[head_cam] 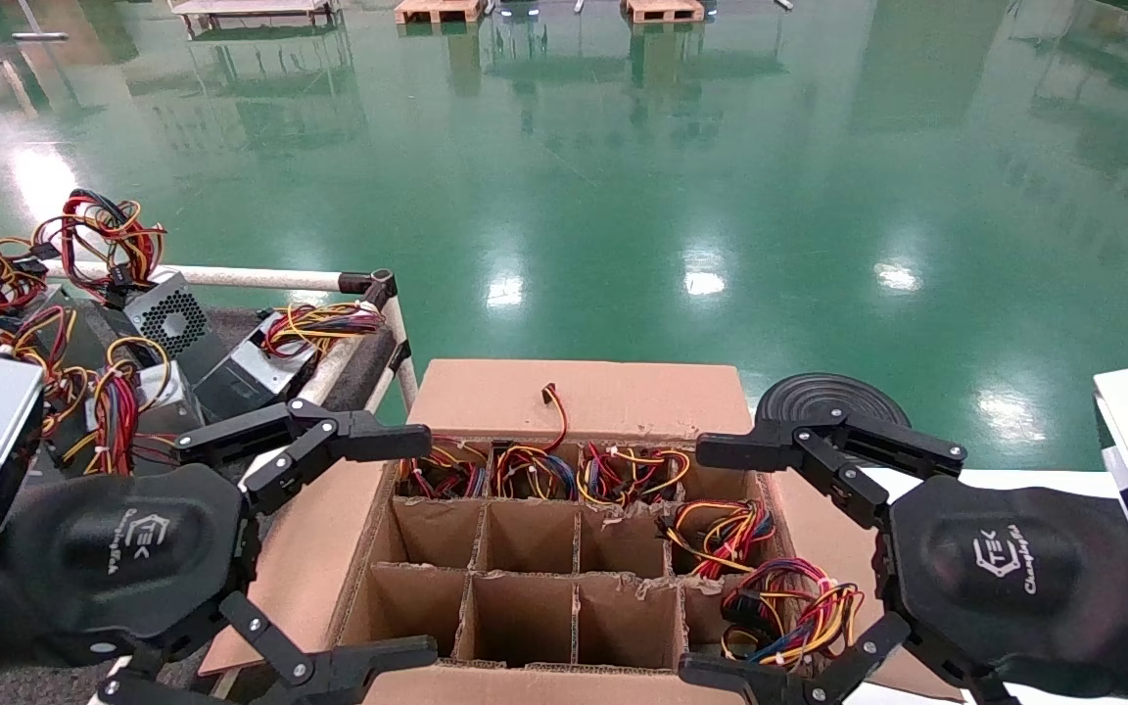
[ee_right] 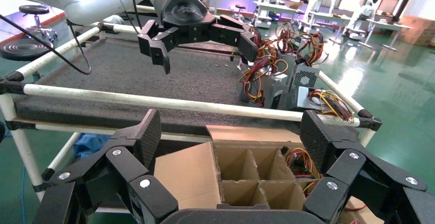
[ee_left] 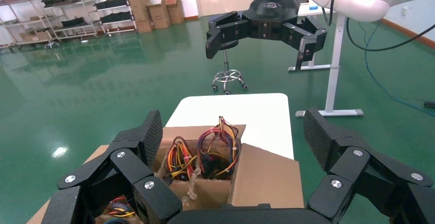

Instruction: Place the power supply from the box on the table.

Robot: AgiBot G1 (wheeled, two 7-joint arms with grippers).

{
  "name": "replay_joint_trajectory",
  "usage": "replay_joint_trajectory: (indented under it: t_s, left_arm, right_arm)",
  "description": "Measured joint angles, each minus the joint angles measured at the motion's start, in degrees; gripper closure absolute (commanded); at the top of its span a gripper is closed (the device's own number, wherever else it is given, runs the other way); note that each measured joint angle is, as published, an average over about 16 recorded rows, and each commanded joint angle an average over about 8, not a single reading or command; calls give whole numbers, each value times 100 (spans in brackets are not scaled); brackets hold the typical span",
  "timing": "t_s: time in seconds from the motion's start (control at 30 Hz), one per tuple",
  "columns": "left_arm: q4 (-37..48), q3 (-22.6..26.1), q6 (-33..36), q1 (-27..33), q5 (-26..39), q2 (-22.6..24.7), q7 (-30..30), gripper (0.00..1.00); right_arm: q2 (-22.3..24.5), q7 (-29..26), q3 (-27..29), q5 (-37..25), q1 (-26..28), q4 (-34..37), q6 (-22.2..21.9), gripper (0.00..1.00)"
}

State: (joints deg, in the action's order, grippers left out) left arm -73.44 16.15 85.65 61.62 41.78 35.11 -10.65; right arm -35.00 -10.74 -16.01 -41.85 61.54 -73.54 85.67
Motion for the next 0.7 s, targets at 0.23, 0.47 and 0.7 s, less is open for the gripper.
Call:
replay_joint_trajectory:
  t_s: [0.23, 0.47, 0.7]
  left_arm:
    - [0, 0, 0, 0, 0, 0, 0, 0]
    - [0, 0, 0, 0, 0, 0, 0, 0]
    - [0, 0, 0, 0, 0, 0, 0, 0]
  right_arm:
    - [0, 0, 0, 0, 0, 0, 0, 0]
    - [0, 0, 0, 0, 0, 0, 0, 0]
    - [0, 0, 0, 0, 0, 0, 0, 79]
